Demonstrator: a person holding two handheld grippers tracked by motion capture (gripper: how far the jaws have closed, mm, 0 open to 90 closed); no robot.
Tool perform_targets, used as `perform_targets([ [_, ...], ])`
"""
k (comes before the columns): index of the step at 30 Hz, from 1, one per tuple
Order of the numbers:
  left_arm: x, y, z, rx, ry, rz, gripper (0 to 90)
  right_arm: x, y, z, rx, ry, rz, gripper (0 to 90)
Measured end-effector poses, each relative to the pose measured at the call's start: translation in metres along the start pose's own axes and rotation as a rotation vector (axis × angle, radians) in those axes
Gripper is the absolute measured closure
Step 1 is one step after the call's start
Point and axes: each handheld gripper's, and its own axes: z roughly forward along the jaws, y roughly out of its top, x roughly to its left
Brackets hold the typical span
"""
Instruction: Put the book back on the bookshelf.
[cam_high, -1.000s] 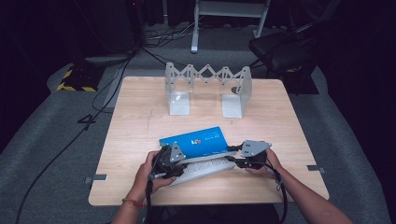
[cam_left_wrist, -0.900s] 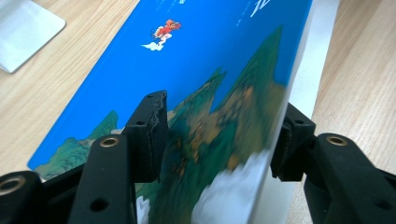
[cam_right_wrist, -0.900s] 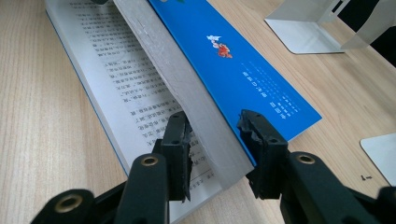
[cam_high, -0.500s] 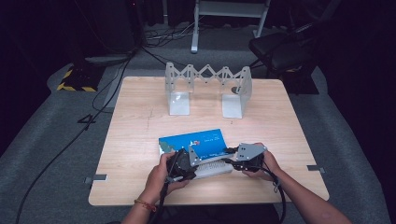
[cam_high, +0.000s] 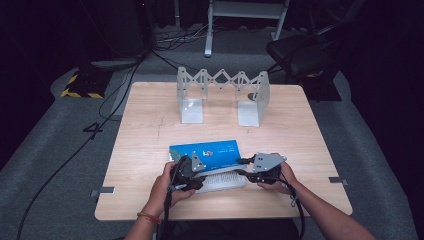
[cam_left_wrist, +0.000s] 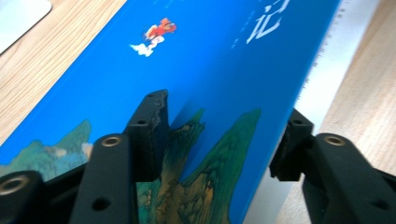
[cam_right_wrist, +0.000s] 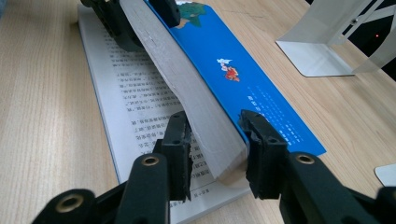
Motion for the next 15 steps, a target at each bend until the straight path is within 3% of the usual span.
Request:
perform_targets([
  [2,-0.002,0.001,0.000,-0.018,-0.014,-0.002,42.8,0.001,0.003,0.000,0.004,-0.010,-0.002,65.4],
  [3,-0.010,0.006,0.000,-0.037,-0.024,-0.012,37.9,0.003,0.004,0.000,0.006,-0.016,-0.003,65.5],
  [5,-0.014,0.009,0.001,-0.032,-0.010,0.005,30.9,0.006,0.007,-0.001,0.009,-0.029,-0.002,65.5],
  [7,-0.020,0.013,0.003,-0.040,-0.028,0.018,27.6,0.008,0.010,-0.001,0.012,-0.043,-0.005,65.4],
  [13,-0.022,0.015,0.013,-0.066,-0.025,-0.003,27.6,0.013,0.016,-0.002,0.024,-0.044,0.014,65.5],
  [14,-0.024,0.017,0.016,-0.057,-0.014,0.007,27.8,0.014,0.018,-0.002,0.023,-0.046,0.007,65.6],
  [15,-0.027,0.018,0.019,-0.043,0.026,0.032,33.3,0.016,0.020,-0.001,0.030,-0.047,-0.003,65.6],
])
